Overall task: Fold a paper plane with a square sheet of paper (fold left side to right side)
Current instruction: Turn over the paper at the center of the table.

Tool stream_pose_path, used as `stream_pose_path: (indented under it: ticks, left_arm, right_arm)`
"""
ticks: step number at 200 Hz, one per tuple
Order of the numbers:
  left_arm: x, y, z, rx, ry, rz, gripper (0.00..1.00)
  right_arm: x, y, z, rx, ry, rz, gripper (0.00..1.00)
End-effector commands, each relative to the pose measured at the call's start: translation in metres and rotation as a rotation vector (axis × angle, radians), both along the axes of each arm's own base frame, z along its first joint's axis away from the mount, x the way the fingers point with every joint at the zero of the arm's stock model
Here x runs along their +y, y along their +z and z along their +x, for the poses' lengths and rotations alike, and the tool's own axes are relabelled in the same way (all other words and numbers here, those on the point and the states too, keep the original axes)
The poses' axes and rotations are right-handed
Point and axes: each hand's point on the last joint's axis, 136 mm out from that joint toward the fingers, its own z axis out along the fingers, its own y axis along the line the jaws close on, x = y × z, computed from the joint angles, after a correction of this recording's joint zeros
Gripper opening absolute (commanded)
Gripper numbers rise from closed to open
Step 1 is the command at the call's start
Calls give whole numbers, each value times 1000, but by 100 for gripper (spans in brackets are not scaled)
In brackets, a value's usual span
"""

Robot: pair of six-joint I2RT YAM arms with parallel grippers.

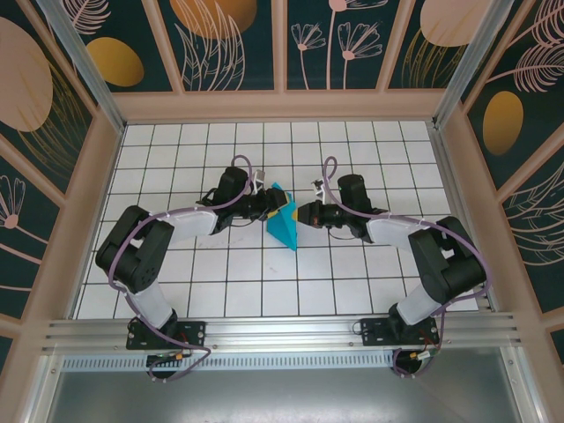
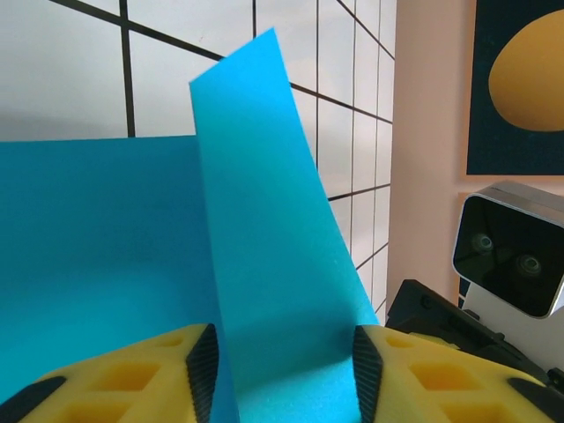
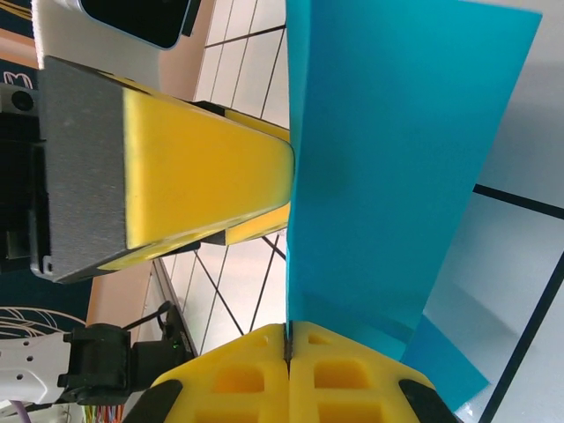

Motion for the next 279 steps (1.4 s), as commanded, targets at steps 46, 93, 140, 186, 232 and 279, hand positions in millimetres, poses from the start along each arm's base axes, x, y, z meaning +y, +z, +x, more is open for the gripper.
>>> stream_pose_path:
  ticks: [46,93,140,186,232,279]
  left_arm:
    - [-7,13,1,-45,-30,-24,29]
    - [-7,11,0,-43,-31,-20,20]
    - [-7,12,0,-44,-28,-18,11]
    - [-7,20,2,-59,-18,-25,6]
    - [-9,47,7,-101,-14,-61,6]
    - [-15,76,8,-137,-19,-110,7]
  right_arm:
    - [-2,4,1,8,-2,33,1]
    - [-5,1,3,21,-12,31,2]
    - [-9,4,4,18,-25,32,7]
    - [-27,16,7,-20,-82,3,28]
    - [-44,28,-14,-22,-97,65,81]
    - [-30,33,-41,43,-33,173,93]
